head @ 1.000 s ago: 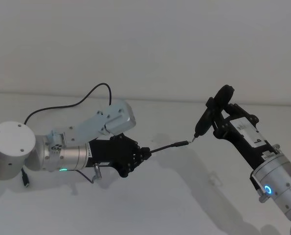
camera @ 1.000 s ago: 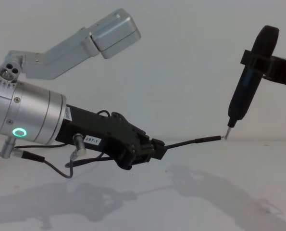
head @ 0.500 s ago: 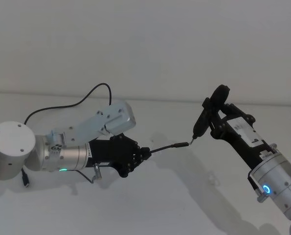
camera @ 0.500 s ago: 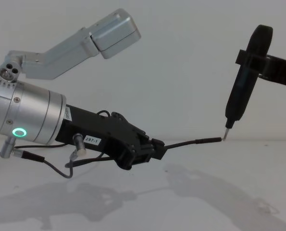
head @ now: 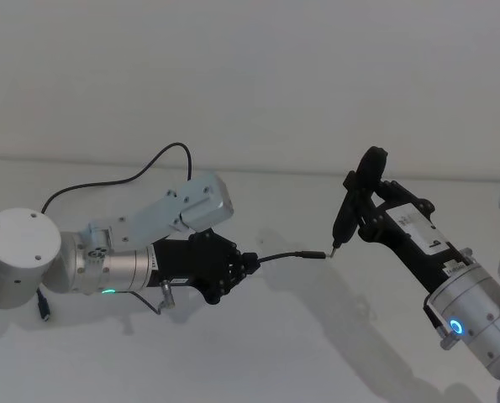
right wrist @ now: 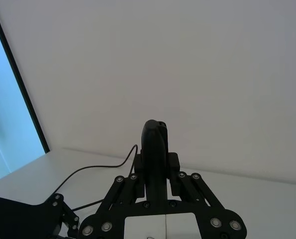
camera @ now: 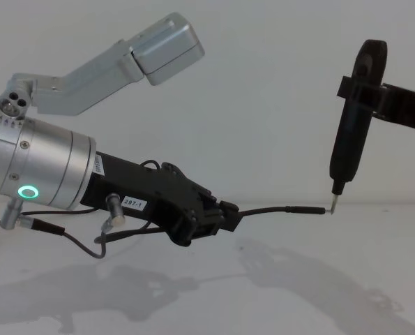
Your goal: Pick up the data cable with the one hand.
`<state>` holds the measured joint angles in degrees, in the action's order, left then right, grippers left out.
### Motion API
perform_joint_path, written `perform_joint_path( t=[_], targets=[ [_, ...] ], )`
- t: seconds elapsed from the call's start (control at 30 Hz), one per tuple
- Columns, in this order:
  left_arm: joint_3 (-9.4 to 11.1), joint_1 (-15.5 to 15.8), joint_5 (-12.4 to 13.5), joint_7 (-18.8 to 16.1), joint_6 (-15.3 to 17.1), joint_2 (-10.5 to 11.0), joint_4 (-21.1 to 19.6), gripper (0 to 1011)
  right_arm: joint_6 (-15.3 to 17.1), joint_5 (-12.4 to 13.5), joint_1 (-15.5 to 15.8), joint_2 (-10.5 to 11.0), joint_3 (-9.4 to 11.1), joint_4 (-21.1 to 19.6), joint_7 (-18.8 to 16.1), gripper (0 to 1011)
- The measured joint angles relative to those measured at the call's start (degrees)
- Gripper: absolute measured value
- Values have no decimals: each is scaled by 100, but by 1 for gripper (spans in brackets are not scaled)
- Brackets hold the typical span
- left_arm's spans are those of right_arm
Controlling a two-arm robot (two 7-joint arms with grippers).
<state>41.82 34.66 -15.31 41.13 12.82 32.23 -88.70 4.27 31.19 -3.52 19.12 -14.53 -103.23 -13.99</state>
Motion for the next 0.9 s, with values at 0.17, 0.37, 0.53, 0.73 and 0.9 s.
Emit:
perform_joint_path(
  t=[0.17,0.37,0.53,0.73,0.9],
  targets=[
    [0,0,0,0,0,-1,0,49,10,10,1,10,-12,-8,2,268],
    [0,0,-1,0,0,0,0,49,16,14,2,20,-18,-13,4,268],
    [0,0,0,0,0,0,0,49,19,16,2,23,-21,-17,7,268],
    [0,0,0,0,0,0,0,49,24,19,2,27,-24,-20,11,268],
    [0,0,0,0,0,0,0,49,23,21,1,31,-28,-20,14,268]
  ],
)
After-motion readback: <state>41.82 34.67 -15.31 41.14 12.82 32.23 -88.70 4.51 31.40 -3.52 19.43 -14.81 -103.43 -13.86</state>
